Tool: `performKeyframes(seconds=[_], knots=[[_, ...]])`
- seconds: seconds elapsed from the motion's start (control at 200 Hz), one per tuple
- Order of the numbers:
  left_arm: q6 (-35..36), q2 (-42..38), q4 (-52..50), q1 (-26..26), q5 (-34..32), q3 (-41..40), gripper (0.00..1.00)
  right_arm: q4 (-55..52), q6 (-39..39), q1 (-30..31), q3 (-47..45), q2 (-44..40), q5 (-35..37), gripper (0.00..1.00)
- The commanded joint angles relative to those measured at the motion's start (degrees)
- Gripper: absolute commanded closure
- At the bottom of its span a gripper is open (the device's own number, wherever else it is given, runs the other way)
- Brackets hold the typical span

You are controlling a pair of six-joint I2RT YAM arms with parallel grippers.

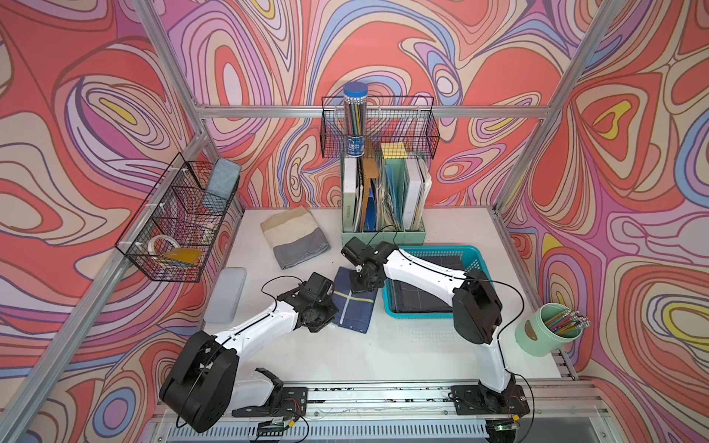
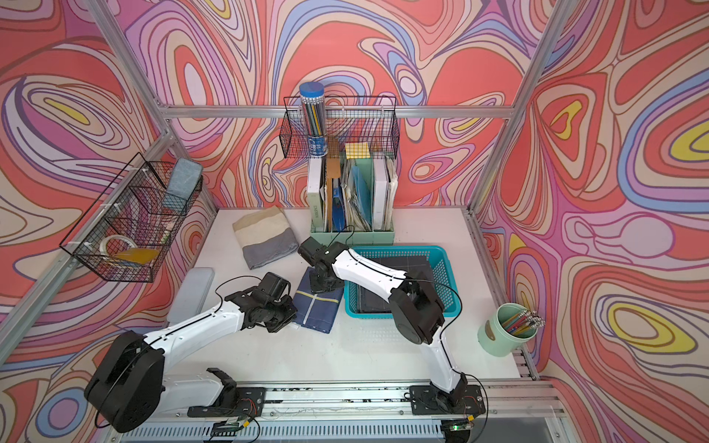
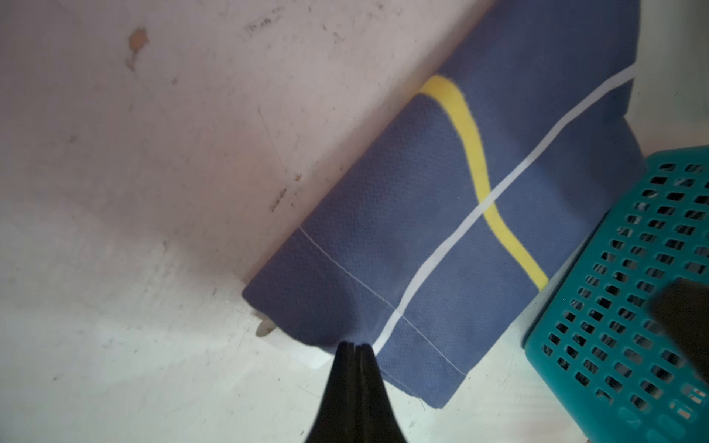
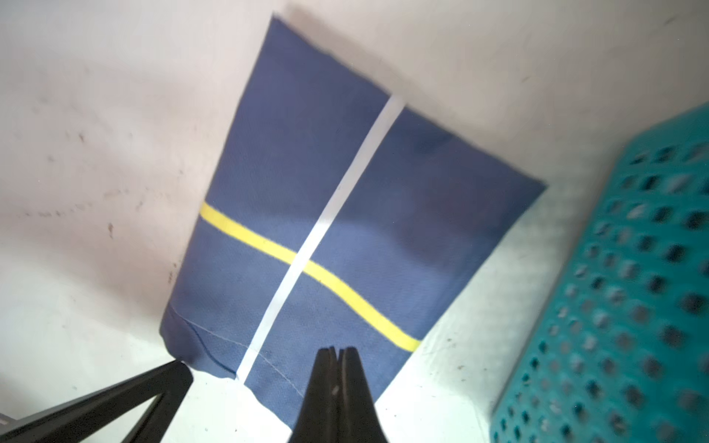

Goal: Put the folded pillowcase in the basket
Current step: Adjust the pillowcase at the center of the board.

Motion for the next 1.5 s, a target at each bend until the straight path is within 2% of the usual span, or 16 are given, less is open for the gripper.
performKeyframes(seconds=[0.0,0.075,0.14,0.235,0.355,0.511,0.631,0.826,0.961,1.016,1.106,1.177,1.267,1.407,1.497], knots=[[-1.3,2.7,6.6,-0.1,-3.6,-0.4,1.00,2.1,0.0,-1.9,-1.5,-4.1,5.4,1.00],[-0.2,6.9,4.3,-0.1,-3.3,3.3,1.00,0.9,-0.3,-2.6,-1.5,-5.4,6.7,1.00],[-0.2,10.7,3.6,-0.2,0.4,4.6,1.00,0.4,-0.4,-3.3,-2.2,-7.3,8.3,1.00],[-3.1,11.7,8.2,-0.3,3.3,0.4,1.00,0.5,-0.4,-4.6,-3.6,-10.6,9.2,1.00],[-4.0,10.6,10.3,0.3,1.4,-4.1,1.00,-0.1,-0.6,-5.5,-4.2,-13.5,10.4,1.00],[1.4,13.6,9.1,9.3,7.8,-4.2,1.00,-0.9,-0.8,-5.7,-4.6,-16.2,11.3,1.00],[8.1,14.5,2.1,15.3,8.8,0.6,1.00,-1.1,-1.7,-5.8,-5.6,-16.2,11.6,1.00],[17.1,16.0,-7.6,20.1,6.4,10.9,1.00,6.6,-4.8,-3.3,-10.4,-16.9,10.6,1.00],[23.5,18.1,-12.3,23.4,3.9,18.1,1.00,7.4,-5.5,0.0,-6.2,-7.7,7.8,1.00],[24.8,18.3,-14.6,24.6,5.1,20.7,1.00,7.1,-5.5,0.5,-3.7,-3.9,7.3,1.00],[24.7,13.2,-15.2,24.8,5.6,21.1,1.00,3.4,-5.7,1.2,2.2,3.9,7.5,1.00],[25.4,8.1,-18.1,24.9,2.5,22.1,1.00,0.4,-5.6,2.3,4.2,7.5,7.1,1.00],[27.4,2.1,-22.8,25.7,-0.3,24.2,1.00,3.1,-4.6,4.9,-3.1,4.4,4.8,1.00],[27.7,-4.3,-24.1,26.6,1.1,23.1,1.00,6.2,-0.5,8.5,-14.2,-3.8,4.6,1.00],[27.2,-6.0,-23.8,26.6,3.1,21.5,1.00,7.0,-0.5,9.2,-17.9,-4.6,2.1,1.00]])
